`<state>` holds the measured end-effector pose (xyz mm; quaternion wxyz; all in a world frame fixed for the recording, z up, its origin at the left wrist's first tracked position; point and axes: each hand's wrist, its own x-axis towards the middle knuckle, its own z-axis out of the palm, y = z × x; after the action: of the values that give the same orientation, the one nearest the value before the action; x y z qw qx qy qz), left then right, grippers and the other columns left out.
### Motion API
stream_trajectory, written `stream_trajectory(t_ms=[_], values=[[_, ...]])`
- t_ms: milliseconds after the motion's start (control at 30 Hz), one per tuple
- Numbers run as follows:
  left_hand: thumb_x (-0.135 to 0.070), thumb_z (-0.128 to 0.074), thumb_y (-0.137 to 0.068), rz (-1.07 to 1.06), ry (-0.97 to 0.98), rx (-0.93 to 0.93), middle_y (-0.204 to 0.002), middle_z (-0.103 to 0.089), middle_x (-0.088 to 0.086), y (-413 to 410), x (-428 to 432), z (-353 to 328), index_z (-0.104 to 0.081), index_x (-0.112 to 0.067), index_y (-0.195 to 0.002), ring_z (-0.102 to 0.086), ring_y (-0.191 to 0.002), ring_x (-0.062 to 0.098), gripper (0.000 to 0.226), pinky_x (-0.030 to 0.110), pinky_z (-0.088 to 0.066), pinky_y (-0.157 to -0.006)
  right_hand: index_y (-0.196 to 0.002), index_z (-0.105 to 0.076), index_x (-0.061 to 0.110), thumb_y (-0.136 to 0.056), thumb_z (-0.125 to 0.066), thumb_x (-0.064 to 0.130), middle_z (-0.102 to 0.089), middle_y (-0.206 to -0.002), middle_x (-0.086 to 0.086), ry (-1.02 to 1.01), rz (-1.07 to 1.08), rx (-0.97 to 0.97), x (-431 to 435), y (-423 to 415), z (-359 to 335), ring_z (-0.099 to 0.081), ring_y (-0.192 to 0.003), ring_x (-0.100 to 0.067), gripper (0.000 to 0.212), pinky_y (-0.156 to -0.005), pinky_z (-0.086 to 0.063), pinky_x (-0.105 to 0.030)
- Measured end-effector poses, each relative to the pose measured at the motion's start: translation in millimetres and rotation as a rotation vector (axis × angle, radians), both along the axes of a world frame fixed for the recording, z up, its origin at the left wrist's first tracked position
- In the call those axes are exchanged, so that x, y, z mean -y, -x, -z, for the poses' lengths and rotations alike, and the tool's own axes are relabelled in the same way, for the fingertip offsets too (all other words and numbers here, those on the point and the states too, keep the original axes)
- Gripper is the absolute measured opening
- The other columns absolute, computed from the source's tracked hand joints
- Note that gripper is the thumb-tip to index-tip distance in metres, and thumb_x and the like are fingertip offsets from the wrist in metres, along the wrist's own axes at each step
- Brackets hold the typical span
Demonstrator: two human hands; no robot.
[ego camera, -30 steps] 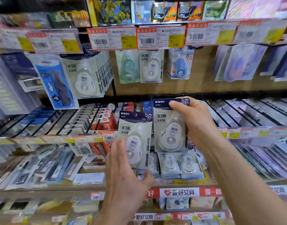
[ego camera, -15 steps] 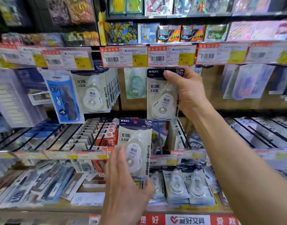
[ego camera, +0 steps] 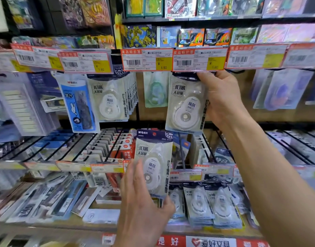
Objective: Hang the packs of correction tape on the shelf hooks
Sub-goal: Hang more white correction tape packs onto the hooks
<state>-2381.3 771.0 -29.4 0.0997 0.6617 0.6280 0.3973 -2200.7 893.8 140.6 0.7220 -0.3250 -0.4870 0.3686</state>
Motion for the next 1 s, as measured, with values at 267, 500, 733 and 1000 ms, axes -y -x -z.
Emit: stream_trajectory(t_ms=[267,500,733,1000], values=[[-0.051,-0.067,-0.078,0.009,-0.007,-0.02,-0.153,0.028,-0.026,-5.5,4.4,-1.3,0.032,-0.047,-0.138,0.021,-0.137,-0.004,0.117,0.022,0.02,-0.104,-0.104,-0.072,0.018,-0.096,-0.065,0.021,-0.079,-0.104,0.0,0.075,0.167,0.237,-24.3,-6.1,2.5,-0.075,-0.098,-0.019,0.012,-0.096,-0.058,-0.048],[-0.05,-0.067,-0.079,0.037,-0.03,-0.028,-0.154,0.025,-0.023,-8.4,4.6,-2.2,0.031,-0.044,-0.14,0.019,-0.143,0.0,0.115,0.028,0.011,-0.113,-0.094,-0.068,0.026,-0.088,-0.076,0.021,-0.068,-0.085,0.019,0.105,0.364,0.267,-70.0,-5.1,-4.8,-0.064,-0.078,0.002,0.011,-0.076,-0.056,-0.019],[-0.049,-0.064,-0.083,0.065,-0.057,-0.066,-0.153,0.032,-0.02,-14.0,-4.6,-10.9,0.039,-0.041,-0.136,0.027,-0.143,0.002,0.116,0.02,0.016,-0.109,-0.065,-0.055,0.029,-0.083,-0.08,0.025,-0.059,-0.073,0.021,0.177,0.475,0.281,-113.4,-4.6,-11.4,-0.061,-0.085,-0.013,0.031,-0.083,-0.053,-0.031],[-0.052,-0.063,-0.084,0.082,-0.056,-0.106,-0.143,0.037,-0.032,-24.7,-18.1,-10.6,0.035,-0.038,-0.143,0.046,-0.12,-0.014,0.116,0.011,0.021,-0.097,-0.113,-0.065,0.015,-0.087,-0.072,0.046,-0.069,-0.104,0.003,0.224,0.592,0.434,-94.7,-5.5,-0.7,-0.065,-0.101,-0.019,0.042,-0.092,-0.051,-0.034]])
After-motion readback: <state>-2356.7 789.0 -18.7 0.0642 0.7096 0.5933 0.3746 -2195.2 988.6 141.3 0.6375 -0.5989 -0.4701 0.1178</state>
